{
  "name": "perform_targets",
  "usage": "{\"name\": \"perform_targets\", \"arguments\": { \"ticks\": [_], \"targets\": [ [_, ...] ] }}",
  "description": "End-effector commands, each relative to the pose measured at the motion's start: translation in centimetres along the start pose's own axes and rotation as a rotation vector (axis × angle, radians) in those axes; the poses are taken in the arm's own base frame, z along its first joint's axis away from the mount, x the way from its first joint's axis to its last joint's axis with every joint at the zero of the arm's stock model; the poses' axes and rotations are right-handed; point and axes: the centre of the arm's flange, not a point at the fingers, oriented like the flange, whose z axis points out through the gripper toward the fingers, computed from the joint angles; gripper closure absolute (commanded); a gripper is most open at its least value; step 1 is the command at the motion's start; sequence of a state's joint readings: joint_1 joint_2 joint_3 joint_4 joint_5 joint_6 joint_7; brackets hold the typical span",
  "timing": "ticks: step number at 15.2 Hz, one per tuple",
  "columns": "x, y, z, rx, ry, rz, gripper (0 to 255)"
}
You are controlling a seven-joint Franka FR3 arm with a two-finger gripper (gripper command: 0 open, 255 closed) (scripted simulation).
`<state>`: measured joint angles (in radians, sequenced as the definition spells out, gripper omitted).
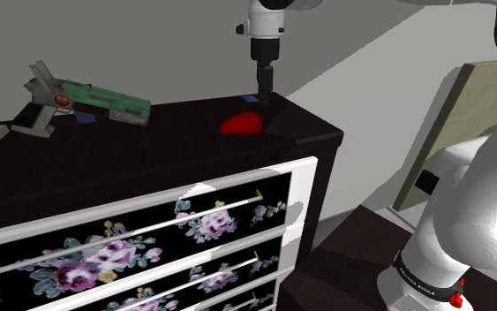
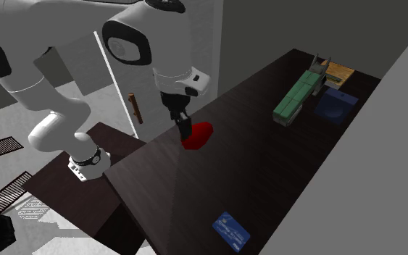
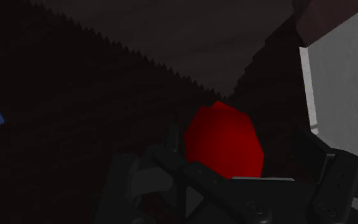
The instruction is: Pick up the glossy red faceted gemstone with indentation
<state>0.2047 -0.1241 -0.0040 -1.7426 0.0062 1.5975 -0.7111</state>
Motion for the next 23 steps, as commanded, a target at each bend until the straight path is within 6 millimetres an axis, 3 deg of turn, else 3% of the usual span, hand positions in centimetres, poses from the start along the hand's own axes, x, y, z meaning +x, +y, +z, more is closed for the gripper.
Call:
{"name": "perform_targets", "arguments": {
  "ticks": [1, 10, 11, 20, 23],
  "targets": [
    [2.8, -0.3, 0.5, -0.001, -0.021, -0.091, 0],
    [2.9, -0.3, 4.5, -0.001, -0.021, -0.091, 0],
    [2.9, -0.3, 4.5, -0.001, -0.021, -0.091, 255],
    [2.9, -0.3, 4.5, -0.001, -0.021, -0.091, 255],
    [2.9, -0.3, 2.9, -0.001, -0.021, -0.091, 255]
  ]
}}
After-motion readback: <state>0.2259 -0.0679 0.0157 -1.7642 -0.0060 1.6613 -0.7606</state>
